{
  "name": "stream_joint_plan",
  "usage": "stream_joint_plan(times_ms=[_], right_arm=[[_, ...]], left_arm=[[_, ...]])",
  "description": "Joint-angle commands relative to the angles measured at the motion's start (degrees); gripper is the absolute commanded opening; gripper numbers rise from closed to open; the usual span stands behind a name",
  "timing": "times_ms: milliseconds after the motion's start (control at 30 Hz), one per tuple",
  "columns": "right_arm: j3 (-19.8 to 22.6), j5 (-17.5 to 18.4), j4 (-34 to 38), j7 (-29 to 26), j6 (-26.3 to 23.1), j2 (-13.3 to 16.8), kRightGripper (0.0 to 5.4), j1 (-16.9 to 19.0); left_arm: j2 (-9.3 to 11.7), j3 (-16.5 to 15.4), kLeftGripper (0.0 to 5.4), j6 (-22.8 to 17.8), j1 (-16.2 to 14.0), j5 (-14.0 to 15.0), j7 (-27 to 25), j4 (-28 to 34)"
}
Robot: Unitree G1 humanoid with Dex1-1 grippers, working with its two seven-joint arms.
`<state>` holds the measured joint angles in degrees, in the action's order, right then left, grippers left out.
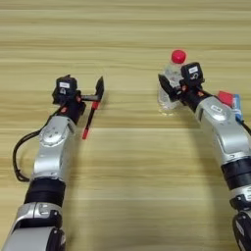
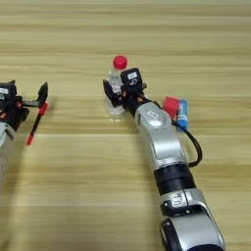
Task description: Move the objects on the table
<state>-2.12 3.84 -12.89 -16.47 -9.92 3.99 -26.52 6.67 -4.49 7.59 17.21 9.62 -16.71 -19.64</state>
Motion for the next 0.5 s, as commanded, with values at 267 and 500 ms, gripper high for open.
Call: stream_joint_plan(times_ms=[267, 500], right_arm=[[-1.4, 1.2, 14.1, 1.3, -7.1, -1.3, 3.28, 1.0], [-4.5, 3.4, 20.3, 0.0, -13.0, -3.5, 3.28, 3.6]], left_arm=[[0.4, 11.4, 5.4, 4.0, -6.9, -1.4, -13.8, 9.4], [0.9, 12.8, 5.4, 4.9, -7.5, -1.3, -15.1, 10.1]])
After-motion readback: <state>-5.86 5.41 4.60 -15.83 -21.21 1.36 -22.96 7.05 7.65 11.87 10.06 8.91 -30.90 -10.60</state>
